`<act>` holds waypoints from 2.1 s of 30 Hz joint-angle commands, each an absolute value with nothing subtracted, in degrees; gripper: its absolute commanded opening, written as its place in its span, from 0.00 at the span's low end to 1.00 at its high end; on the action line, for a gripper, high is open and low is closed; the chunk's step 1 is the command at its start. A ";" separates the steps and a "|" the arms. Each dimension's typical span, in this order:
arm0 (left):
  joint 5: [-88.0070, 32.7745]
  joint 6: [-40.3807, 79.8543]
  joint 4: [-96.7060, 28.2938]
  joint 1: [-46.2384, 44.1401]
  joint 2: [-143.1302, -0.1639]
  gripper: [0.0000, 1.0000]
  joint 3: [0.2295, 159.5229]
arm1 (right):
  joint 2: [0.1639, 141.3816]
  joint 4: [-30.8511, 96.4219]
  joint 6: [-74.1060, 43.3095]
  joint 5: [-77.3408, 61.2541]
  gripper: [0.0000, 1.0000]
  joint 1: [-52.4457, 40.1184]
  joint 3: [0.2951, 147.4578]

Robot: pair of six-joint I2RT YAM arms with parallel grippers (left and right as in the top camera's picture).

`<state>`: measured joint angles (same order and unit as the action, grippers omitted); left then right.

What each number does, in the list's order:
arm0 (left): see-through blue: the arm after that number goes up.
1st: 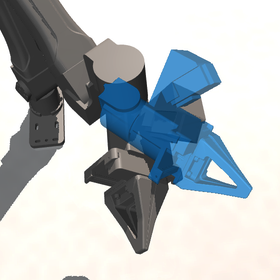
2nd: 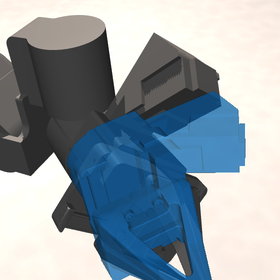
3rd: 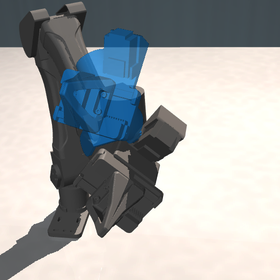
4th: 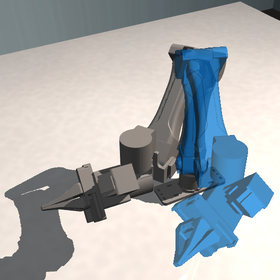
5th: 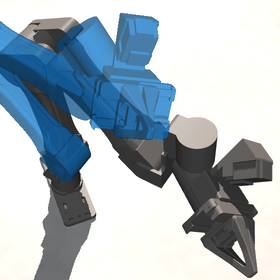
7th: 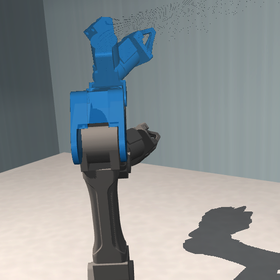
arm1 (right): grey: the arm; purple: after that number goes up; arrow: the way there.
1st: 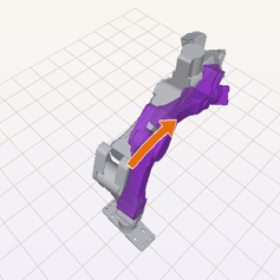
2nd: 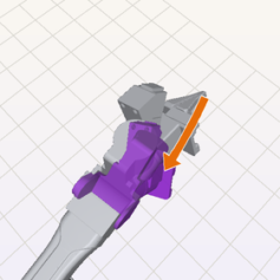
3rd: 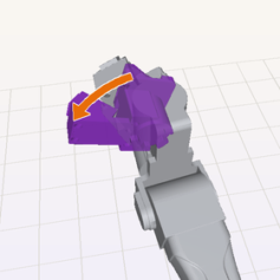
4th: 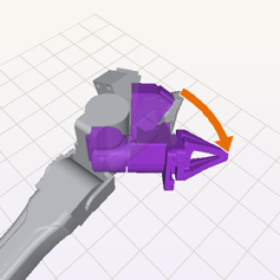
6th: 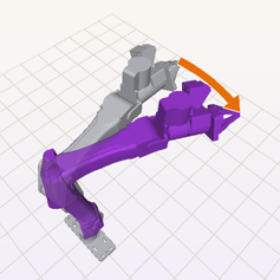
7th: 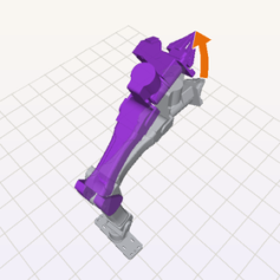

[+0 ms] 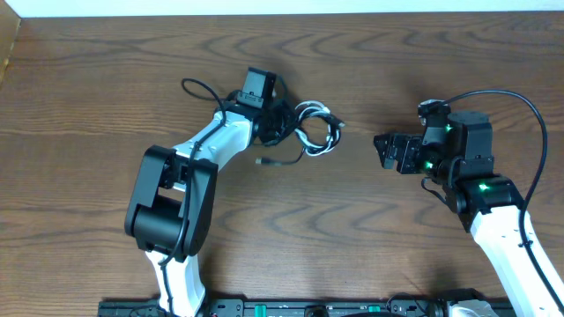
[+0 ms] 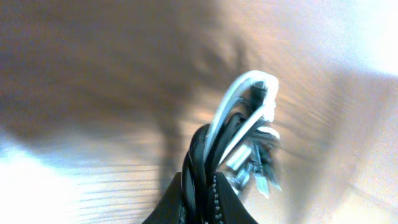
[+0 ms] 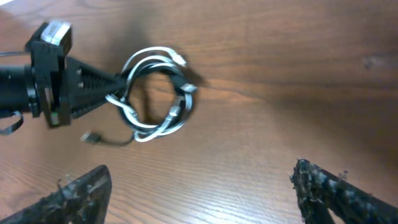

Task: Untangle cables

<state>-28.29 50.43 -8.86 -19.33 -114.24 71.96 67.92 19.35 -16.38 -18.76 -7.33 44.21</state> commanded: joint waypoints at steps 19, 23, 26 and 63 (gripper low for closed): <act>-58.94 16.47 -17.93 -19.44 -101.82 0.07 72.97 | 74.96 4.27 -29.36 -27.33 0.72 -9.58 45.41; -58.94 12.88 -21.78 -19.44 -101.82 0.07 72.97 | 77.43 4.29 -29.32 -27.79 0.72 -12.36 45.41; -58.94 12.47 -23.22 -19.44 -101.82 0.07 72.97 | 79.46 4.32 -29.30 -27.22 0.70 -13.72 45.41; -54.11 46.52 -14.02 -17.17 -101.80 0.07 72.99 | 71.85 5.50 -16.97 -41.23 0.72 -5.98 45.50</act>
